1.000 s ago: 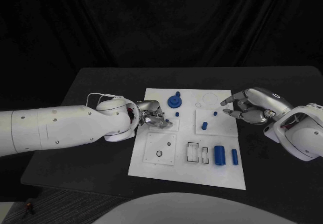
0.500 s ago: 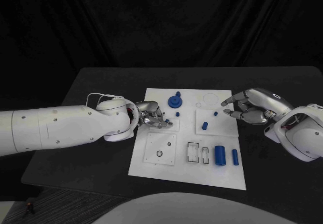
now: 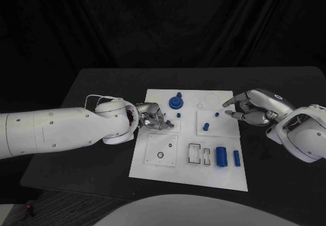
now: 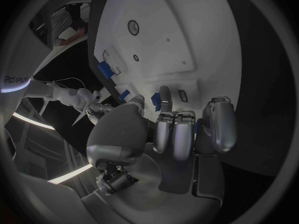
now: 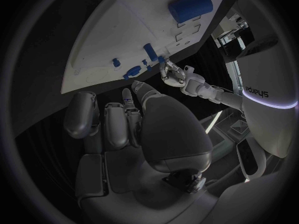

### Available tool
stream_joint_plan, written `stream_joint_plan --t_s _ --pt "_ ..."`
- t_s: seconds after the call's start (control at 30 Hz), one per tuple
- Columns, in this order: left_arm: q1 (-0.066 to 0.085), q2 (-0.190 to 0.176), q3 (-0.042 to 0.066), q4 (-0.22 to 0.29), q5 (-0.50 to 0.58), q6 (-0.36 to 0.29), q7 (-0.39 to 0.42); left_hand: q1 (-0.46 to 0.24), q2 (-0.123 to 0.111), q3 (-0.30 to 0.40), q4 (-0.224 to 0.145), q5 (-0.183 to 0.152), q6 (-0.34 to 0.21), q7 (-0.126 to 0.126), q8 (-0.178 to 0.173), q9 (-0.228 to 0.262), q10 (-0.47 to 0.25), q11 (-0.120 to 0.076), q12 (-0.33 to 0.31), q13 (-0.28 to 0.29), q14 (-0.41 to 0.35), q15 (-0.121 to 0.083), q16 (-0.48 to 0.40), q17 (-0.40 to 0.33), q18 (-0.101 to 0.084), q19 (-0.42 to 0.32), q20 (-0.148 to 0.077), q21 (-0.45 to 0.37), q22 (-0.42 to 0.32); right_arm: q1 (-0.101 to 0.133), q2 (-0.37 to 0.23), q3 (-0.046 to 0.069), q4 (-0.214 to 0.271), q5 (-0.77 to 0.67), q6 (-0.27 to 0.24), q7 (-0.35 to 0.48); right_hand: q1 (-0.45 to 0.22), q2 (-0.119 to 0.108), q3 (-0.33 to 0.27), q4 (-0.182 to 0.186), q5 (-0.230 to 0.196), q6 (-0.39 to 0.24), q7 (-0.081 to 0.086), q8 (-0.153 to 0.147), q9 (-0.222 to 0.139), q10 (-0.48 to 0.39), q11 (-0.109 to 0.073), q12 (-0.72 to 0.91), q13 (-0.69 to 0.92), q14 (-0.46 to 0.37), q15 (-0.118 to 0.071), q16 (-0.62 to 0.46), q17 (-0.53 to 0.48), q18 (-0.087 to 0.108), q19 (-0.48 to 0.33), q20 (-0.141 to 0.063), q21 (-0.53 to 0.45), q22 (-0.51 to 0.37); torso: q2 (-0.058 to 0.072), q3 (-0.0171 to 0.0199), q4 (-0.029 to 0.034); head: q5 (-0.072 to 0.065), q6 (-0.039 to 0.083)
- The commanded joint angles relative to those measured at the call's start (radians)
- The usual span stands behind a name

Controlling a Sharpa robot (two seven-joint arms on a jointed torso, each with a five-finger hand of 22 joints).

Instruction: Assemble the parts on the task board

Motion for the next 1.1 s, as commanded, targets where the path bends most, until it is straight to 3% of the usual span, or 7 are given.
stream_joint_plan --t_s 0.03,0.2,0.37,0.6,0.83,0.97,1.1 --pt "0.026 0.000 0.001 0.011 -0.015 -0.009 0.012 0.033 0.003 -0.006 -0.008 0.002 -0.011 -0.004 0.008 0.014 0.078 -0.010 0.001 0.238 0.091 -0.010 -0.001 0.232 0.013 0.000 -0.007 0.003 0.176 -0.002 -0.001 0.001 0.000 -0.001 0.005 -0.019 0.008 0.000 0.007 -0.001 0.003 0.004 0.004 -0.006 -0.001 -0.007 0.000 -0.003 0.031 0.036 0.007 -0.006 -0.002 0.017 -0.007 0.003 -0.004 0.147 0.000 -0.0001 -0.0003 0.001 0.000" --pt "0.072 0.006 0.002 0.010 -0.018 0.031 0.012 0.090 0.006 -0.011 -0.026 0.030 -0.039 0.000 0.008 0.031 0.074 -0.008 -0.003 0.234 0.089 -0.008 -0.003 0.228 0.014 -0.004 -0.007 -0.006 0.174 -0.002 0.001 0.001 0.000 -0.001 0.006 -0.021 0.008 -0.001 0.009 -0.003 0.005 0.003 0.005 -0.007 -0.002 -0.007 0.000 -0.003 0.031 0.035 0.007 -0.007 -0.003 0.017 -0.007 0.003 -0.005 0.147 -0.001 -0.0001 -0.0010 -0.003 0.000" --pt "0.100 0.015 0.002 0.004 -0.019 0.079 0.006 0.119 0.015 -0.011 -0.033 0.031 -0.074 0.008 0.009 0.045 0.073 -0.001 -0.005 0.233 0.089 -0.003 -0.002 0.230 0.014 -0.007 -0.003 -0.010 0.173 -0.002 0.002 0.001 -0.001 -0.001 0.007 -0.023 0.004 0.002 0.012 -0.001 0.008 0.004 0.005 -0.007 -0.002 -0.007 0.000 -0.003 0.031 0.035 0.008 -0.007 -0.003 0.017 -0.007 0.003 -0.005 0.147 -0.002 0.0021 -0.0019 -0.009 0.000" --pt "0.111 0.029 0.002 -0.008 -0.019 0.139 -0.020 0.126 0.024 -0.010 -0.033 0.034 -0.084 0.010 0.018 0.057 0.073 0.001 -0.004 0.234 0.091 -0.001 -0.001 0.233 0.014 -0.007 0.000 -0.008 0.174 -0.002 0.002 0.001 -0.001 -0.001 0.008 -0.025 0.001 0.004 0.016 0.000 0.015 0.003 0.005 -0.009 -0.003 -0.007 0.001 -0.003 0.031 0.035 0.008 -0.007 -0.003 0.017 -0.007 0.003 -0.007 0.146 -0.001 0.0021 -0.0010 -0.015 0.000" --pt "0.113 0.049 0.002 -0.033 -0.019 0.192 -0.051 0.160 0.031 -0.003 -0.050 0.096 -0.107 0.008 0.048 0.095 0.074 0.000 -0.003 0.235 0.090 0.000 -0.001 0.231 0.014 -0.007 0.001 -0.009 0.174 -0.002 0.004 0.001 -0.002 -0.001 0.011 -0.026 -0.001 0.005 0.019 0.000 0.020 0.004 0.006 -0.009 -0.004 -0.007 0.001 -0.003 0.032 0.035 0.008 -0.007 -0.004 0.017 -0.007 0.003 -0.006 0.146 0.001 -0.0003 -0.0002 -0.012 0.000" --pt "0.112 0.062 0.001 -0.045 -0.019 0.215 -0.068 0.150 0.032 -0.007 -0.043 0.082 -0.117 0.011 0.056 0.107 0.074 0.002 -0.002 0.235 0.090 0.001 -0.001 0.232 0.014 -0.006 0.002 -0.006 0.174 -0.002 0.004 0.001 -0.002 -0.001 0.012 -0.025 -0.002 0.006 0.021 -0.001 0.024 0.004 0.006 -0.010 -0.004 -0.007 0.000 -0.003 0.031 0.035 0.008 -0.007 -0.004 0.018 -0.007 0.003 -0.008 0.146 0.000 0.0003 0.0002 -0.013 0.000" --pt "0.111 0.071 0.001 -0.052 -0.020 0.221 -0.074 0.130 0.035 -0.019 -0.027 0.033 -0.128 0.013 0.078 0.137 0.075 0.004 -0.001 0.236 0.090 0.002 -0.001 0.232 0.014 -0.005 0.003 -0.005 0.175 -0.002 0.004 0.001 -0.002 -0.001 0.013 -0.025 -0.002 0.006 0.022 -0.001 0.026 0.003 0.006 -0.010 -0.004 -0.007 0.000 -0.003 0.031 0.035 0.008 -0.007 -0.004 0.018 -0.008 0.003 -0.009 0.146 0.000 0.0003 -0.0001 -0.015 0.000"
